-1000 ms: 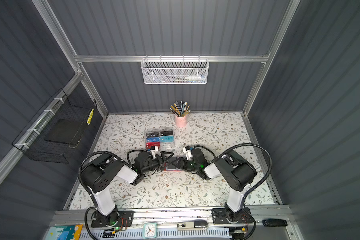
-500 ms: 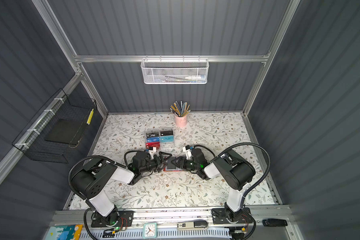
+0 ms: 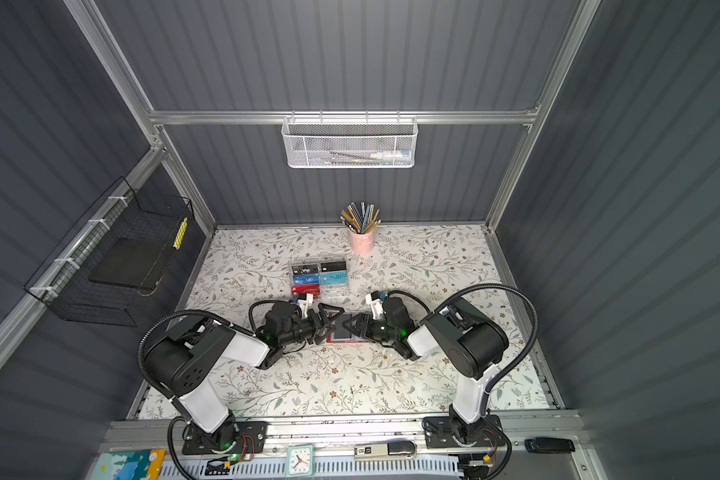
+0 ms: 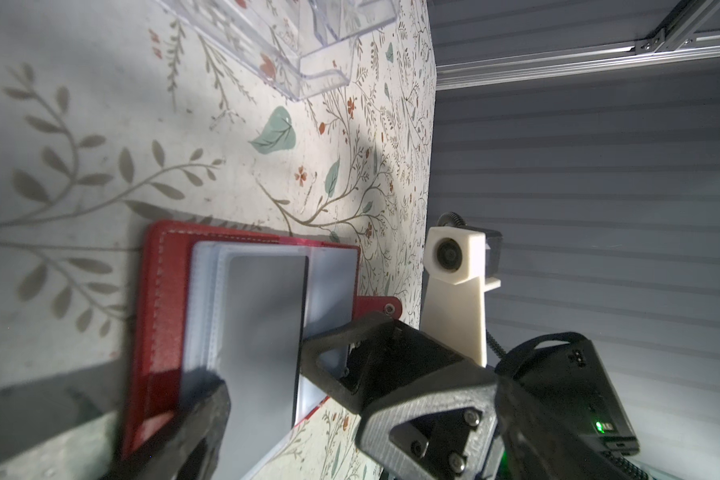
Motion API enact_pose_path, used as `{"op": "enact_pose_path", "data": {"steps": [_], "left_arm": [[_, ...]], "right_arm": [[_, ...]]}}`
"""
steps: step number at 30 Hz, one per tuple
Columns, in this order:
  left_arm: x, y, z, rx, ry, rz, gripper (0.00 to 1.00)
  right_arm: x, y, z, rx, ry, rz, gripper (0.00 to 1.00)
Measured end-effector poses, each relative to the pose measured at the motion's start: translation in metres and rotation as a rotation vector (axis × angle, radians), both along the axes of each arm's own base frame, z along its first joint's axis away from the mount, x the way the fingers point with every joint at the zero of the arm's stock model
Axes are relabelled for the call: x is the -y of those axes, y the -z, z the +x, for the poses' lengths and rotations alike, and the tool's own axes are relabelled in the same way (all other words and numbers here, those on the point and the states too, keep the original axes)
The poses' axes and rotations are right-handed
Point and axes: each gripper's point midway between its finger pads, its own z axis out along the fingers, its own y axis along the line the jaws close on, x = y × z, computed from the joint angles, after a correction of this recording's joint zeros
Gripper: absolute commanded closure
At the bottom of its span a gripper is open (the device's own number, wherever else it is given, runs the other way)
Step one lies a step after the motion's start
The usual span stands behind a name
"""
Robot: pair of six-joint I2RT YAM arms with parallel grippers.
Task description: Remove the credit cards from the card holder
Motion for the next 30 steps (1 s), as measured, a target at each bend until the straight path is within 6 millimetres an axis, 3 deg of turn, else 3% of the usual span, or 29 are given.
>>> {"op": "enact_pose_path", "data": {"steps": [10, 16, 22, 30], "left_arm": [[-0.005, -0.001, 0.003, 0.003, -0.007, -0.006, 0.0], [-0.015, -0.003, -0.005, -0.026, 0.001, 0.063, 0.0], [-0.018, 0.007, -0.009, -0.051, 0.015, 0.111, 0.0], [-0.013, 0.008, 0.001, -0.023, 0.022, 0.067, 0.0]], "right_arm": [[-0.002, 0.0, 0.002, 0.001, 0.002, 0.011, 0.44], [-0.005, 0.001, 0.005, -0.001, 0.003, 0.025, 0.45], [-0.006, 0.001, 0.006, 0.0, 0.003, 0.027, 0.45], [-0.005, 0.001, 0.009, 0.007, 0.011, 0.022, 0.47]]}}
